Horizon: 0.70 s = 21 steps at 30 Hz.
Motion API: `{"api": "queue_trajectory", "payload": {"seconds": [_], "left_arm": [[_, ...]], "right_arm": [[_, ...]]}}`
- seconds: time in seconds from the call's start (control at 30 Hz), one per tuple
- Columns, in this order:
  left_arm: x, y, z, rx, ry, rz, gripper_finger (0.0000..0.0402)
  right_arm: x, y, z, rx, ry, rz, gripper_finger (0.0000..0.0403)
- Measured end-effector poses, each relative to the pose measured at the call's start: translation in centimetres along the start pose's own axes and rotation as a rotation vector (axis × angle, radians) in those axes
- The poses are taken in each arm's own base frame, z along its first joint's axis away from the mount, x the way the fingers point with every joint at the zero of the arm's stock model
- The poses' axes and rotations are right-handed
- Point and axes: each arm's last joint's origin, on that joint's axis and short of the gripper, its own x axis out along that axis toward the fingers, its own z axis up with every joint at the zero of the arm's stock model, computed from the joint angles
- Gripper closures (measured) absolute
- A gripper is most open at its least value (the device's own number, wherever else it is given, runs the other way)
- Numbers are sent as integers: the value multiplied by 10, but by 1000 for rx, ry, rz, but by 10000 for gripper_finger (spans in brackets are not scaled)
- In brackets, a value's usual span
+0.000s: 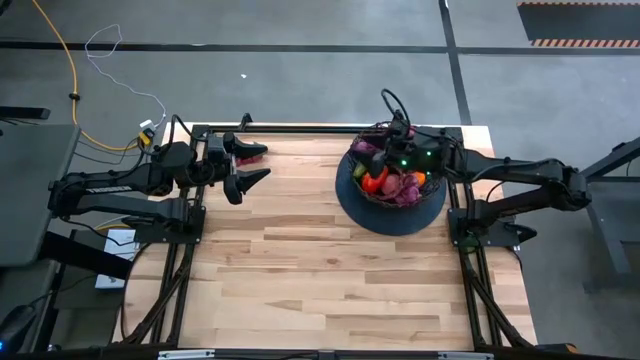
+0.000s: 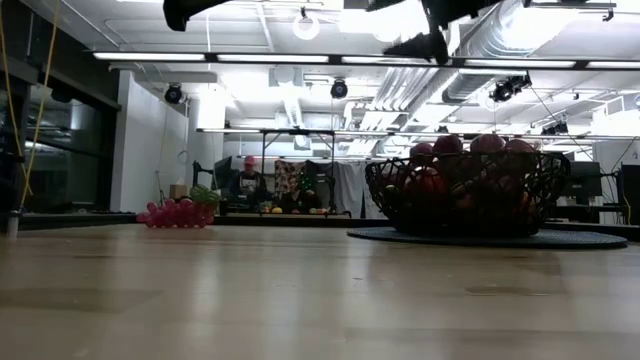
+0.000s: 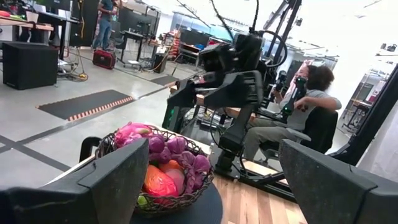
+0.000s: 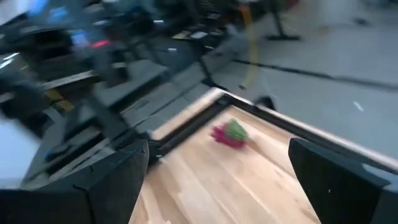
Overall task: Build produce basket
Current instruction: Put the grapes into the wire basket
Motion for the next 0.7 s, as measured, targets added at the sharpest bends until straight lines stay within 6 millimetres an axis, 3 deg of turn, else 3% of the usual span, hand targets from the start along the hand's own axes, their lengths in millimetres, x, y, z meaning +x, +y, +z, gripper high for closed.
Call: {"api": "queue_trajectory", "payload": {"seconds": [0.23,0.7], "left_arm": [[0,0,0,32,0,0,57],[0,0,0,71,0,0,57]], "right_arm": [[-3,18,1,-329,-19,253,27],[-6,32,-7,-473,-20,314,28]]}}
